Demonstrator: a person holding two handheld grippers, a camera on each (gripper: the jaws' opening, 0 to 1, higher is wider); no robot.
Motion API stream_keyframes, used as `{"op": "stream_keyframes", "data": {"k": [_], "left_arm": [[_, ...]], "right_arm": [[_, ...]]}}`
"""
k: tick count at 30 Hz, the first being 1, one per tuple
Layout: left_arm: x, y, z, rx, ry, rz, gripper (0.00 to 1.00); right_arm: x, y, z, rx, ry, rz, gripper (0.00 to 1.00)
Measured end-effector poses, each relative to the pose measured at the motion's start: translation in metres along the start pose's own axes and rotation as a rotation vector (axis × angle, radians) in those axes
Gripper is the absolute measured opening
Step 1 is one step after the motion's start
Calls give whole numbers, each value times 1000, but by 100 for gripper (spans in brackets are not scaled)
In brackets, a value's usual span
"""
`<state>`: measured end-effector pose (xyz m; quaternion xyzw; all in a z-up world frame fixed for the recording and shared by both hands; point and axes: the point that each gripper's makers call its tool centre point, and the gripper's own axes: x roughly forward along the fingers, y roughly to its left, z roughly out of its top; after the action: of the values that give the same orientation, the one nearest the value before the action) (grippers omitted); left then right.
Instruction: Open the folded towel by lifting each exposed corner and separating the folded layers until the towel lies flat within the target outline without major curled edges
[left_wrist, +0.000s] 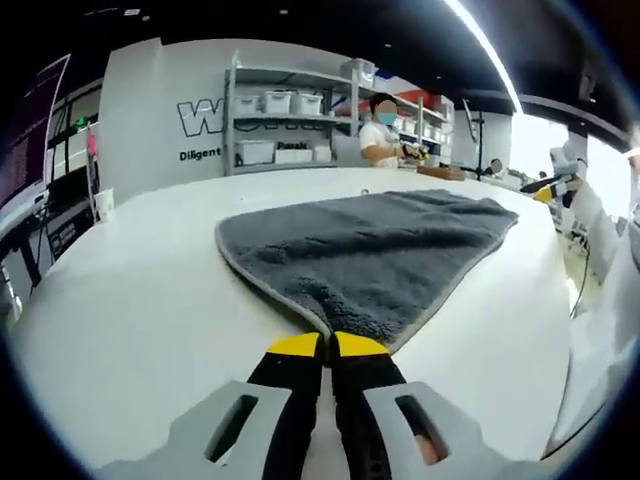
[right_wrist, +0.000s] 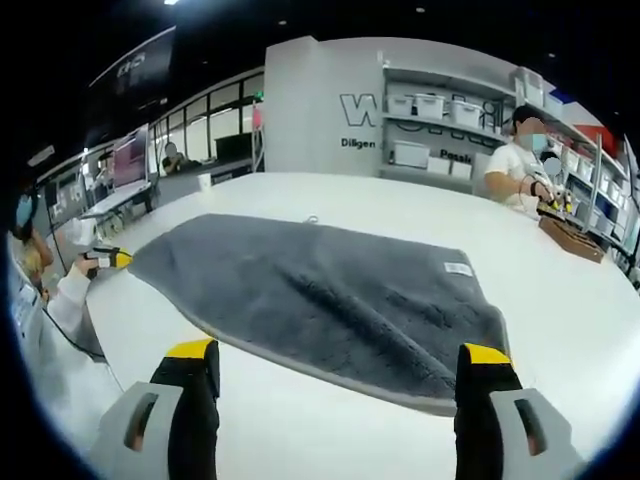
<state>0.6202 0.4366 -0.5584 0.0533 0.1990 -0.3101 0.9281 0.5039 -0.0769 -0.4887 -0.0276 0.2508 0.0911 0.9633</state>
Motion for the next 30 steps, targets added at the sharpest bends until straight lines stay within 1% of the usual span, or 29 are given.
{"op": "stream_keyframes", "data": {"k": [9, 18, 22, 23, 27, 30], "left_arm": [[-5, 5, -2, -20, 12, 3, 2], [-20, 14, -8, -74, 56, 18, 2], [-22, 15, -9, -86, 59, 17, 2], [-23, 15, -11, -95, 75, 19, 2], [-25, 16, -13, -105, 90, 24, 2], [-26, 15, -13, -105, 84, 20, 3]], "right_arm": [[0, -1, 0, -1, 3, 2, 99], [0, 0, -3, 3, 6, -2, 99], [0, -1, -2, 2, 9, -2, 99], [0, -1, -2, 1, 8, -3, 99], [-1, 1, -1, -1, 6, -2, 99], [-1, 1, -1, -1, 7, -3, 99]]}}
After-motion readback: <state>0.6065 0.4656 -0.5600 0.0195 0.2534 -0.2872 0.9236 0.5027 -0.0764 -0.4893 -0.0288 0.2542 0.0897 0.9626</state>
